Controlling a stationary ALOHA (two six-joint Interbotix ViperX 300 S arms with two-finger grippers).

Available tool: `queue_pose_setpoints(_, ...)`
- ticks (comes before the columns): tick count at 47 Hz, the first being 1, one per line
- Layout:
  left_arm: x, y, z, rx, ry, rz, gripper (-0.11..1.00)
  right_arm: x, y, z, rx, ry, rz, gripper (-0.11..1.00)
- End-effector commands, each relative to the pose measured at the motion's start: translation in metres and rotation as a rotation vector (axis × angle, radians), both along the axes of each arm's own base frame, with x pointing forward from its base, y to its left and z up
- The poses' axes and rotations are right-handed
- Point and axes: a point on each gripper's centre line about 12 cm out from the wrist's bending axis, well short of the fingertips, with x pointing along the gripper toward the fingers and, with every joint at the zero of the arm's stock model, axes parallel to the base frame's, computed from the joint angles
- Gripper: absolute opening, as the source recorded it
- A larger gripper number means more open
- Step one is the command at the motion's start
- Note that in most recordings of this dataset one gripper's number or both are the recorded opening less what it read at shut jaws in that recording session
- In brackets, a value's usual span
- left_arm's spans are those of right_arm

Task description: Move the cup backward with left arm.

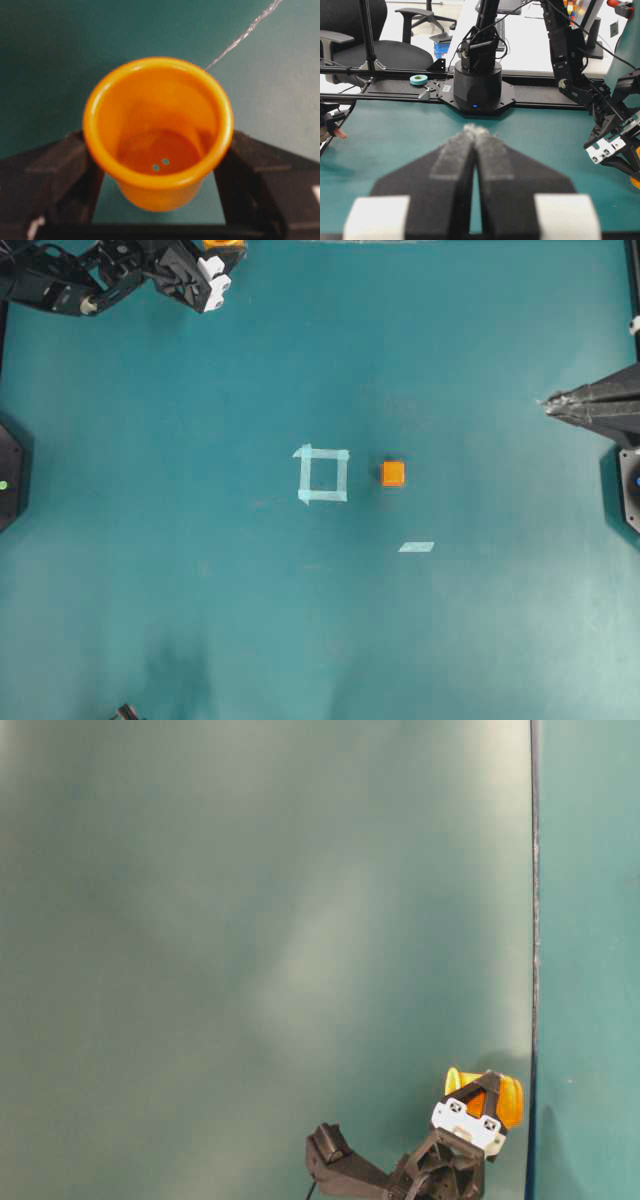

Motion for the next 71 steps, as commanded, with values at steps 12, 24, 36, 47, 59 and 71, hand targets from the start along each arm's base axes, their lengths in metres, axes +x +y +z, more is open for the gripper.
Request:
queue_pose_setpoints(12, 0.0001, 0.0032, 0.0074, 0.019, -0.018, 0.004, 0.63, 0.0001, 0.0, 0.0141, -0.002, -0.035, 0.0, -0.01)
queue_pose_setpoints(24, -0.0002, 0.0029, 0.0075, 0.018, -0.019, 0.005, 0.63, 0.0001, 0.0, 0.0141, -0.002, -0.035, 0.0, -0.01)
queue_pose_setpoints(36, -0.0015, 0.0017, 0.0059, 0.014, -0.014, 0.005, 0.63, 0.0001, 0.0, 0.0135, -0.002, -0.034, 0.0, -0.01)
queue_pose_setpoints(47, -0.0011, 0.0021, 0.0066, 0.017, -0.018, 0.005, 0.63, 0.0001, 0.0, 0.0141, -0.002, -0.035, 0.0, -0.01)
queue_pose_setpoints(59, -0.0011, 0.0021, 0.0066, 0.017, -0.018, 0.005, 0.63, 0.0001, 0.0, 0.014, -0.002, -0.034, 0.0, 0.0)
queue_pose_setpoints(71, -0.001, 0.0022, 0.0073, 0.021, -0.022, 0.005, 0.63, 0.0001, 0.0, 0.0141, -0.003, -0.035, 0.0, 0.0)
